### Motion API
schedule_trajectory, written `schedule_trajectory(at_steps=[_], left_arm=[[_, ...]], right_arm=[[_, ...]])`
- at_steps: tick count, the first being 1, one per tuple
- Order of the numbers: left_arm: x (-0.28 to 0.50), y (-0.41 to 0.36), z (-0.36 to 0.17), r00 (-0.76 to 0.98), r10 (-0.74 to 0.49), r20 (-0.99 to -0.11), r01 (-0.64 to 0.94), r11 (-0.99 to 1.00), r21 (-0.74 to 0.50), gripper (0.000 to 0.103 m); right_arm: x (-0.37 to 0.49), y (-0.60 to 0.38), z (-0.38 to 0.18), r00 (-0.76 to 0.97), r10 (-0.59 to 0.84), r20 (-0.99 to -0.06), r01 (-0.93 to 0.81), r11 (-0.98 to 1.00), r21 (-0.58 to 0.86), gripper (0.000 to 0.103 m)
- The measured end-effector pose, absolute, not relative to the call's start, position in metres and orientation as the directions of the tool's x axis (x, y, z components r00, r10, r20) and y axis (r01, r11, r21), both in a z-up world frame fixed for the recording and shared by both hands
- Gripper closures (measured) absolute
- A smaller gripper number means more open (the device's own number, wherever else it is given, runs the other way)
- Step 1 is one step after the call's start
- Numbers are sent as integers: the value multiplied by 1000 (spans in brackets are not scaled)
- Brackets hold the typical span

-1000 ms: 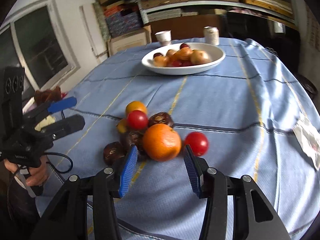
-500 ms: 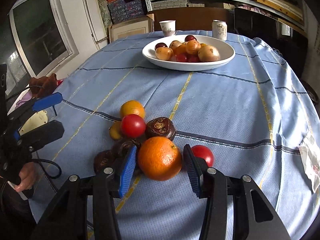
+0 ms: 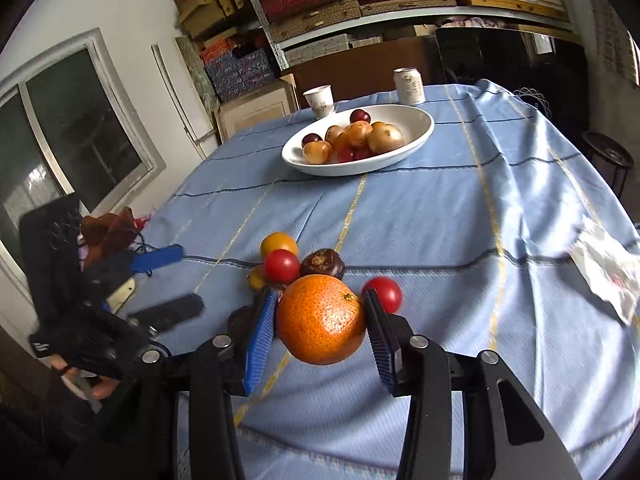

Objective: Organize fruits
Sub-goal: 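Grasp a tangerine with the right tool while the left tool grasps a dark brown fruit, then carry both fruits onto the white plate and open both tools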

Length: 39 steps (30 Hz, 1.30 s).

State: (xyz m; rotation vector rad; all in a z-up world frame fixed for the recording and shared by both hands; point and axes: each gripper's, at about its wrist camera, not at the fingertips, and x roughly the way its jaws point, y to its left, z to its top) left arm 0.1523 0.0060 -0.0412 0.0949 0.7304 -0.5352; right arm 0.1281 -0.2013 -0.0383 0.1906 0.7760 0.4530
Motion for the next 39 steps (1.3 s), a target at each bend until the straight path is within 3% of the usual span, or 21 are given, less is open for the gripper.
schedule_trajectory(at_steps=[3,7,22,29,39], left_arm=[[152,-3,-45,553,-485,-678,560,819,-129,22],[160,-19,-60,474,-464,-749,587,800,-124,46],[170,-32,-80,396,-402,-826,590,800,-107,50],[172,-32,-82,399,-391,-829,585,805,-99,61],[167,-25,-75,403,-411,-818,581,805,-119,61]], right_arm=[[120,-206,-38,630,448,-634,-313,894,321,58],[114,-213,-37,643,447,-622,-301,894,331,58],[107,-214,-38,642,460,-614,-312,888,338,58],[107,-212,-41,631,470,-617,-320,882,344,58],[114,-207,-35,617,488,-618,-356,873,334,58]])
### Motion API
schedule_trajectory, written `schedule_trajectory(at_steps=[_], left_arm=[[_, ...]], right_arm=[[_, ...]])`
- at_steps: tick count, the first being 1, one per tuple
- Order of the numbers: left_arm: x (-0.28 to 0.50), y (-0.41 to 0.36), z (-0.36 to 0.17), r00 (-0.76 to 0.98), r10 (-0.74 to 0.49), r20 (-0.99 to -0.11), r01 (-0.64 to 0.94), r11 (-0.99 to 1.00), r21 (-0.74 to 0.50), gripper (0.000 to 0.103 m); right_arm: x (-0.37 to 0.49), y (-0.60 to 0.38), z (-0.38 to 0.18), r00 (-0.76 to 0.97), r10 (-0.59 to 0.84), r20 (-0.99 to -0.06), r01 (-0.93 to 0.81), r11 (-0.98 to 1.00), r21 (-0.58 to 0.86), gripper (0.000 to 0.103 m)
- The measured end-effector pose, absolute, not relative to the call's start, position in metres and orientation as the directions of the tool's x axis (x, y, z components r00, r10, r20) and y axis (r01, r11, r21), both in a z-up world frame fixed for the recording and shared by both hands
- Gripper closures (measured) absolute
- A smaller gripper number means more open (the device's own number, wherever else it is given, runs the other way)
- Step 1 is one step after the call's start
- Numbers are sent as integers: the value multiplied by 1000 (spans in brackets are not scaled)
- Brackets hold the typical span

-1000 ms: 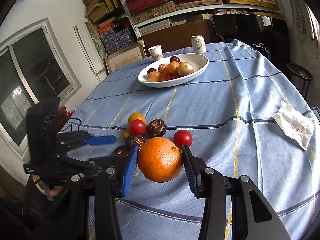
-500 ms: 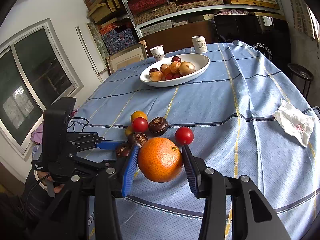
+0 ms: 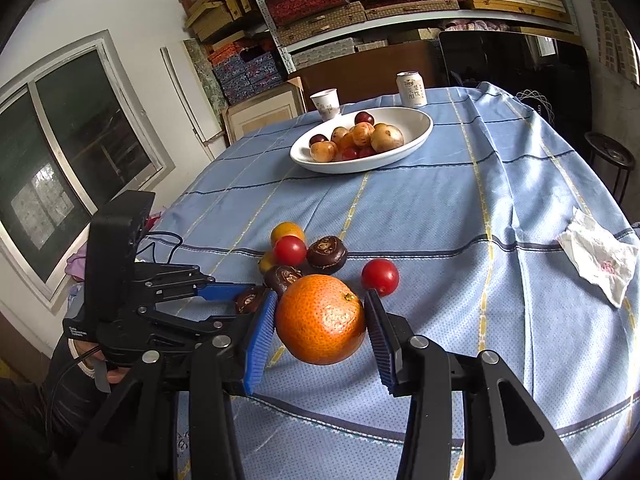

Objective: Organize fruits
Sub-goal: 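Carry both fruits onto the white plate and open both tools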

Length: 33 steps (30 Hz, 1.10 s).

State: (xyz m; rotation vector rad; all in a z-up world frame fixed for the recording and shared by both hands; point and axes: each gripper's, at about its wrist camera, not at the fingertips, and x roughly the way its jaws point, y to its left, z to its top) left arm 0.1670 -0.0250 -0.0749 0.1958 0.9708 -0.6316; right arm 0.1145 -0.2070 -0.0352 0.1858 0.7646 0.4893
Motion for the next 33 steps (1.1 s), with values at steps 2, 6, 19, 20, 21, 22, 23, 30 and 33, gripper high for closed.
schedule_trajectory(at_steps=[2,6,19,20,21,22,23,30,33], left_arm=[[163,-19,-68,406,-430,-806,585,800,-132,61],[167,-4,-46,414,-492,-766,581,791,-194,61],[300,30,26,638,-356,-682,357,922,-148,61],[315,30,27,653,-336,-679,332,933,-142,61],[334,30,25,656,-326,-680,307,939,-153,61],[350,31,21,652,-325,-685,290,942,-171,61],[365,32,17,645,-326,-691,272,943,-191,61],[437,26,-17,664,-181,-725,160,982,-99,61],[443,22,-24,654,-190,-732,175,980,-98,61]], right_arm=[[119,-205,-34,605,497,-622,-370,867,333,58],[132,-202,-29,581,533,-615,-403,845,351,58],[247,-198,5,669,542,-509,-377,837,396,58],[262,-200,6,687,533,-493,-363,840,403,58],[275,-201,6,701,525,-483,-349,843,409,58],[293,-204,6,723,504,-472,-326,852,410,58],[308,-205,4,736,489,-468,-307,858,413,58],[387,-206,-28,728,475,-494,-247,854,458,58],[401,-204,-36,722,470,-508,-241,859,453,57]])
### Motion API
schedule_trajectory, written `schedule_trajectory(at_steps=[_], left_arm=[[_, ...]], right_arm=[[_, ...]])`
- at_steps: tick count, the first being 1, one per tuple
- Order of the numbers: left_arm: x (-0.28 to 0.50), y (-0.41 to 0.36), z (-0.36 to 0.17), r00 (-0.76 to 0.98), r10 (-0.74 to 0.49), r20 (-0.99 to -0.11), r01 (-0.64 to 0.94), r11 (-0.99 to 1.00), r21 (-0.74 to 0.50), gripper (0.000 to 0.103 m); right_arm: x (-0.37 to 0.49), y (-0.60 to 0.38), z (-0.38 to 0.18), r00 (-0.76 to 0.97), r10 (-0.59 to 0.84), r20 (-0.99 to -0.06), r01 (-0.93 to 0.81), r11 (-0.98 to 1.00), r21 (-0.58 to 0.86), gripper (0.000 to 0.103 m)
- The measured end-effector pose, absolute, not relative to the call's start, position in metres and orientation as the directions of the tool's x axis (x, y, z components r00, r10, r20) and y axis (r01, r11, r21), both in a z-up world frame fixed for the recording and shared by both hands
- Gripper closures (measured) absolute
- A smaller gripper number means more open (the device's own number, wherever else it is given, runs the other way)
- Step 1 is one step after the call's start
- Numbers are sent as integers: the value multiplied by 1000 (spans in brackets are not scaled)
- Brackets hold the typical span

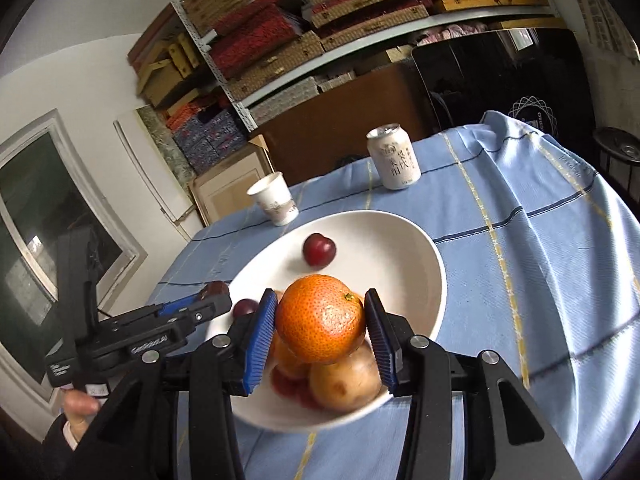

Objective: Organize fruits
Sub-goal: 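Carry both fruits onto the white plate and open both tools, then move both open tools back over the remaining fruits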

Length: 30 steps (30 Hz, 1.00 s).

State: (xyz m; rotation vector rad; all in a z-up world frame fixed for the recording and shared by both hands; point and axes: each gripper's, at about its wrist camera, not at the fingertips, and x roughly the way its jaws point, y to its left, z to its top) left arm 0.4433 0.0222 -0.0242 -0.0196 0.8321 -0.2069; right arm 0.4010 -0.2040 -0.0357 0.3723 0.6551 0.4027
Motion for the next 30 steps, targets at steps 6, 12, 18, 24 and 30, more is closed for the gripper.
schedule_trajectory(at_steps=[6,12,18,24,30], left_arm=[[429,16,-11,721,-152,-676,165,985,-45,14],[374,24,13,728,-216,-651,193,975,-107,9],[294,26,6,730,-209,-650,216,974,-70,7],[230,32,-15,751,-226,-620,234,970,-70,7],[210,33,-30,701,-290,-652,267,954,-136,7]], right_arm=[[391,-200,-25,751,462,-472,-271,867,417,34],[334,-202,8,752,514,-413,-353,843,406,31],[266,-200,8,739,548,-393,-430,832,351,21],[213,-198,-24,660,531,-531,-426,847,318,21],[176,-194,-48,670,374,-641,-340,923,182,22]])
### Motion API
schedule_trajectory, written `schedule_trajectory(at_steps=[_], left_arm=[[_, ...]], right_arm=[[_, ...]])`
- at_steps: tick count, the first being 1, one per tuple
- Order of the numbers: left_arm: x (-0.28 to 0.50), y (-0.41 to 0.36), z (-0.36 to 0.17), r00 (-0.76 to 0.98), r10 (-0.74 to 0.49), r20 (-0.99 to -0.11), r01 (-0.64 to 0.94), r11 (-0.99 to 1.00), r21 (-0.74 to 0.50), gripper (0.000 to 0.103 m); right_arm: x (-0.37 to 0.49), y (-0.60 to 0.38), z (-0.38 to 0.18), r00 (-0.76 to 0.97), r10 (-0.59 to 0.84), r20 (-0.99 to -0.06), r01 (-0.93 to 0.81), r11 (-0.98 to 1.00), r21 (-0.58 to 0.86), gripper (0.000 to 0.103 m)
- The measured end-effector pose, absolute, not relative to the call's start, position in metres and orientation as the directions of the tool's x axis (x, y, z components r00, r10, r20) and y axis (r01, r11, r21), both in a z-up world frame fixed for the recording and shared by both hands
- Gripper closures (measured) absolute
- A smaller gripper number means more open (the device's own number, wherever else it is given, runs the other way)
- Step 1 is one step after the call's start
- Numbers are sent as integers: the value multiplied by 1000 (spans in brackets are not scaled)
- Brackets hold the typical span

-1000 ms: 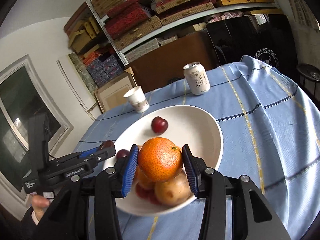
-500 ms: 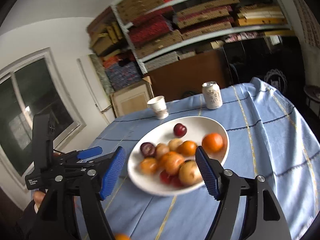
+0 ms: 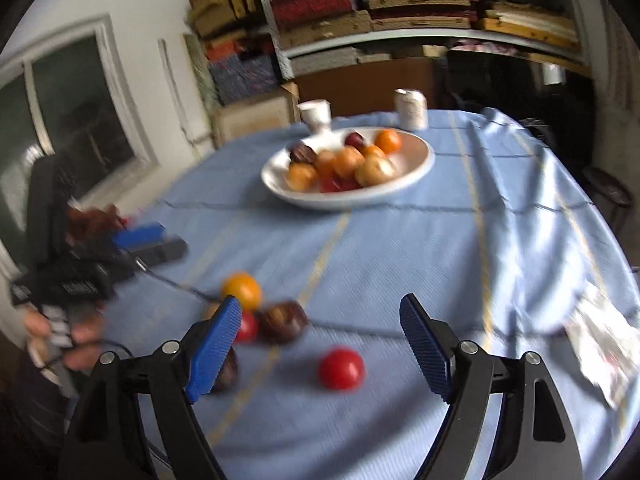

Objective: Organize fruits
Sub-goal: 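Move both open tools back over the remaining fruits, then grasp a red tomato with the right tool while the left tool grasps a dark brown fruit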

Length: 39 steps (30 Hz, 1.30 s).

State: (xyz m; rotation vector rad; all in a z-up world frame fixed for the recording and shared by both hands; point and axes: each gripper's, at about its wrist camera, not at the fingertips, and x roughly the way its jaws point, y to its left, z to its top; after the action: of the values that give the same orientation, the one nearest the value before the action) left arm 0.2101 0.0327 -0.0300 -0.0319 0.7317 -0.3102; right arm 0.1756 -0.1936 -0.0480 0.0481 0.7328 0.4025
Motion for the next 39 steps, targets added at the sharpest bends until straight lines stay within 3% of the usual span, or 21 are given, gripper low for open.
schedule_trajectory(at_steps=[11,16,28,34,35,36,39], left_arm=[[181,9,-33,698,-293,-654,347,936,-49,7],[177,12,-32,697,-309,-647,351,934,-67,7],[170,10,-39,694,-297,-656,360,932,-42,7],[164,10,-39,653,-383,-653,415,903,-114,7],[162,9,-39,638,-405,-655,424,895,-140,11],[159,7,-40,618,-429,-659,438,884,-164,21],[154,-11,-45,573,-432,-697,477,867,-144,33]], right_arm=[[178,-183,-69,594,331,-733,-339,930,145,45],[180,-178,-73,576,314,-754,-340,932,128,55],[187,-181,-79,551,291,-782,-307,942,134,70],[186,-189,-77,575,298,-762,-279,947,160,72],[185,-190,-76,583,296,-757,-274,948,160,73],[184,-191,-75,590,290,-754,-268,951,156,73],[182,-191,-72,606,284,-743,-268,952,145,73]])
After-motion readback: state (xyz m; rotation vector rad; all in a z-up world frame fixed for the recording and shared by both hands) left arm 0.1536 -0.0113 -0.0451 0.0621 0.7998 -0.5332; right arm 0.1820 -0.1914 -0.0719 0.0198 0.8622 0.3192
